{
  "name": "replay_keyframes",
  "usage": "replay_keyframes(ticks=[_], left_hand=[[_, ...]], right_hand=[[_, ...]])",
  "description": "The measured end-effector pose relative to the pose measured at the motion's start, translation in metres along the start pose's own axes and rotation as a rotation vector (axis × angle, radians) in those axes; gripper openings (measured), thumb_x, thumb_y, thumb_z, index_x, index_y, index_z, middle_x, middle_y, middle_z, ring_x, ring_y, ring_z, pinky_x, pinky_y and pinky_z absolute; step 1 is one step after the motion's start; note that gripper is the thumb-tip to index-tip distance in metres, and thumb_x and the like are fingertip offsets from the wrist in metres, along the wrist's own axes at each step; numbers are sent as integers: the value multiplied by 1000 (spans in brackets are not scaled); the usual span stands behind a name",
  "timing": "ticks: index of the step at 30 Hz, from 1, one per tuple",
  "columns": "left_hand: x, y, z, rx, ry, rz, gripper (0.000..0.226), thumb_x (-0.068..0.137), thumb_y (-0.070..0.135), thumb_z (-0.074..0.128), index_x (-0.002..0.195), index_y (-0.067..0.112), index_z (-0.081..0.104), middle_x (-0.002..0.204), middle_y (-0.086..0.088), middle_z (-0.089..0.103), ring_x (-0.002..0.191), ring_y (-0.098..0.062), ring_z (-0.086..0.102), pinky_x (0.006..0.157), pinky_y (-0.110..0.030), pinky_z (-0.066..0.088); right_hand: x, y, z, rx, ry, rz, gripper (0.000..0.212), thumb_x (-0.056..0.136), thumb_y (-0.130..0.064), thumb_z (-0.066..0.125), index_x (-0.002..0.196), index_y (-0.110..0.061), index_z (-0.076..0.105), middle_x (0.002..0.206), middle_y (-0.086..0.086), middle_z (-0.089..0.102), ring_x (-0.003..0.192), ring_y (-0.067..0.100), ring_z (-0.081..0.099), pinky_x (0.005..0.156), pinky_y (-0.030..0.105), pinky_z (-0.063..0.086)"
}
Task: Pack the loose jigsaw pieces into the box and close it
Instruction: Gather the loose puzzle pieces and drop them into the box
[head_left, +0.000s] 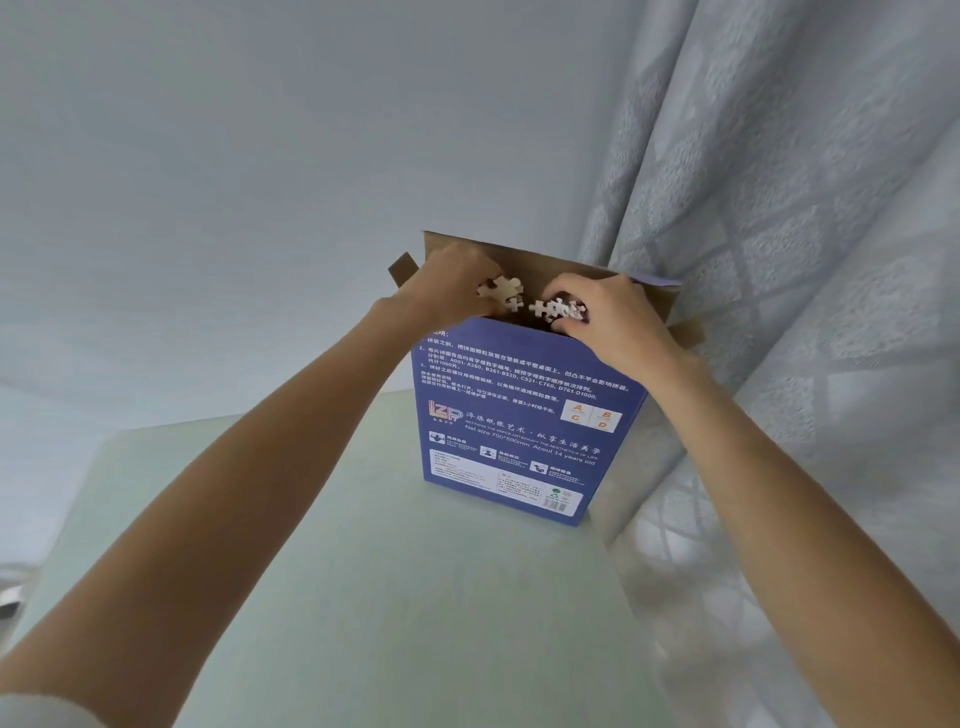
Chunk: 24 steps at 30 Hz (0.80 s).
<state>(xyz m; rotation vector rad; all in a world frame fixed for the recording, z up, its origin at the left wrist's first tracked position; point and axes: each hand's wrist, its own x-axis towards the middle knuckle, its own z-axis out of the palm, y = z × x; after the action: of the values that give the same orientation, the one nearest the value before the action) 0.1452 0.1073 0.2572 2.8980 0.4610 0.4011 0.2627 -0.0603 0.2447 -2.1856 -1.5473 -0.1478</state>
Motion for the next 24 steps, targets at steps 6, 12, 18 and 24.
replay_keyframes(ticks=[6,12,18,24], left_hand=[[-1,-1,8,-127,20,-101,29,75,28,73,78,2,59,77,-9,63,71,-25,55,60,-35,40],[-9,2,5,-254,119,-82,14,76,18,72,89,21,73,83,7,68,73,-7,57,62,-9,39],[-4,6,-3,-123,107,-98,31,80,2,55,95,23,73,96,4,70,74,-9,51,64,-18,35],[-8,11,-9,118,12,-183,20,86,24,52,69,17,60,78,-5,57,73,-28,50,63,-31,37]], right_hand=[[0,-1,2,22,-22,15,18,90,-22,60,104,-22,71,99,1,72,92,18,65,81,33,50],[-3,-2,4,-48,-65,37,22,95,-31,51,107,-26,68,99,-1,71,89,21,65,75,33,50],[-2,-6,0,-36,-35,43,18,91,-29,57,106,-24,67,96,-5,72,86,14,65,73,28,50],[-4,-11,2,-14,31,15,18,92,-31,56,104,-24,68,93,-6,72,82,13,66,72,32,55]])
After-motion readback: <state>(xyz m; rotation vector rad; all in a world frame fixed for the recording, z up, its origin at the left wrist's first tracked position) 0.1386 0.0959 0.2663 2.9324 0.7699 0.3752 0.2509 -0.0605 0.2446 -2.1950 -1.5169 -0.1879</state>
